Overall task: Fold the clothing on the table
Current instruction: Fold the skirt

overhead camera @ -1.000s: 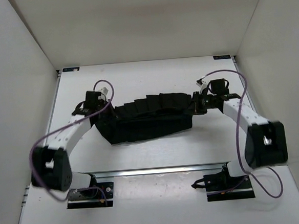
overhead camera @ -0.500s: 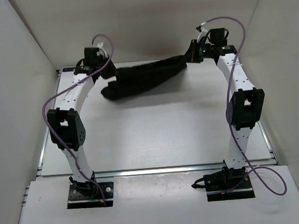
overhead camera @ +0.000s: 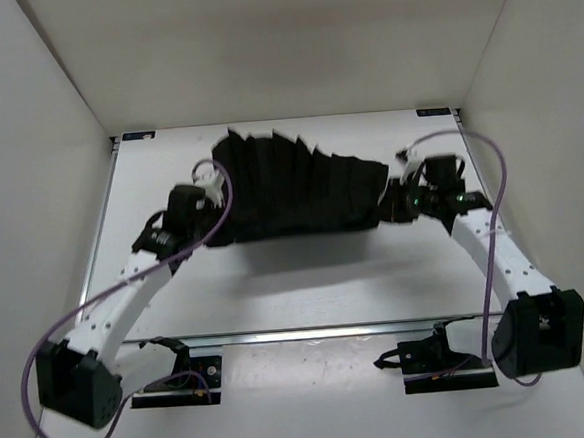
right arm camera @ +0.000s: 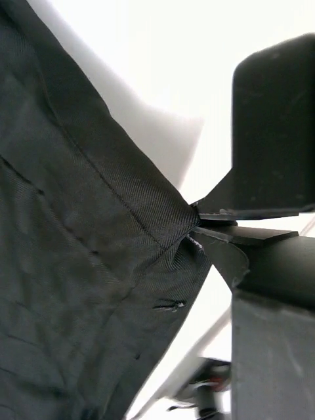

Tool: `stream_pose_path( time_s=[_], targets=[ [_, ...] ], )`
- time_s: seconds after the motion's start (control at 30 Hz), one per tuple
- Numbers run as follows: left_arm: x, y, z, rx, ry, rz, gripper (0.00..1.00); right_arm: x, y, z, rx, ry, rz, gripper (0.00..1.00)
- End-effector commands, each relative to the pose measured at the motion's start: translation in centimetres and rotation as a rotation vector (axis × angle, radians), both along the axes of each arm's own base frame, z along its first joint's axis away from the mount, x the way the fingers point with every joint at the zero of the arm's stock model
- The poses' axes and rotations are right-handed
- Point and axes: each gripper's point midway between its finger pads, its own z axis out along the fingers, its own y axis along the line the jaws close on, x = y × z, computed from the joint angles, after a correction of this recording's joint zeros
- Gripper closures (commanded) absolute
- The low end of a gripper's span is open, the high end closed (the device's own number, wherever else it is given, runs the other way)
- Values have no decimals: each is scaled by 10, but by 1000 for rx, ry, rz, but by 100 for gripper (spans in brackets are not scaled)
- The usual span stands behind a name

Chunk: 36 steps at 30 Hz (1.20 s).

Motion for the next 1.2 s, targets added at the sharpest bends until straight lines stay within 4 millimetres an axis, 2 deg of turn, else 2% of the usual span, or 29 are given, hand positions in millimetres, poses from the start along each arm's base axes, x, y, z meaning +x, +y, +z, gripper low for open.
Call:
stream_pose_path(
  time_s=[0.0,0.03,0.1,0.17,0.23,0.27,0.3,0.33,0.37,0.4,0.43,0.47,0.5,0.53,0.57,0.6,0.63,0.67,0.7,0.73,0.8,0.83,0.87,0.93,0.97,1.0,1.03,1.1,1.17],
  targets=[
    [-59,35,-45,22,153,117,100,-53,0,-40,-65,90,-31,100],
    [-67,36,-51,-7,175,119,100,-55,6,-40,-48,87,-35,100],
    [-58,46,-55,-10,160,158,100,-56,7,-51,-2,110,-48,100],
    [-37,51,-62,-19,167,173,100,-39,2,-51,90,142,-69,100],
    [-7,50,-53,-20,140,162,100,-20,2,-54,98,159,-62,100],
    [4,54,-70,9,187,177,100,-6,4,-57,66,152,-50,100],
    [22,53,-76,32,203,176,100,7,9,-60,44,157,-29,100],
    [40,52,-68,33,182,164,100,17,10,-61,38,151,-26,100],
    [48,53,-89,42,247,154,100,32,12,-61,30,146,-22,100],
    [67,53,-79,25,235,170,100,47,15,-62,30,145,-11,100],
    [85,50,-82,16,254,158,100,59,13,-57,34,125,-17,100],
    [94,51,-96,19,293,166,100,79,12,-54,40,120,-26,100],
    [111,52,-94,24,290,176,100,98,12,-44,54,99,-24,100],
    [129,53,-78,21,239,179,100,110,10,-41,60,90,-29,100],
    [138,52,-83,23,244,188,100,129,9,-32,65,63,-39,100],
    [150,54,-87,26,244,194,100,148,4,-30,78,52,-45,93],
    [170,61,-72,-6,206,227,96,166,5,-29,75,35,-43,76],
    [181,52,-72,-44,217,198,59,172,0,-34,72,63,-67,68],
    [191,58,-85,-62,247,216,17,189,-3,-35,68,65,-90,53],
    [202,60,-80,-89,247,228,1,201,-7,-34,48,58,-100,35],
    [218,65,-63,-78,196,233,1,210,-8,-31,21,50,-103,28],
    [218,65,-66,-59,197,236,2,214,-9,-30,-9,26,-101,25],
    [221,67,-58,-30,156,235,1,213,-3,-28,-27,16,-86,20],
    [214,69,-42,-1,106,229,1,209,-5,-35,-100,3,-81,17],
    [208,69,-54,23,108,231,1,208,-5,-38,-112,-5,-77,17],
    [198,71,-57,40,99,235,1,201,-8,-49,-133,18,-82,16],
    [193,66,-49,40,70,225,1,194,-8,-58,-142,39,-78,16],
    [173,66,-69,73,97,216,2,182,-10,-77,-149,76,-78,15],
    [159,64,-81,103,115,204,2,163,-12,-98,-158,119,-64,15]
  ],
)
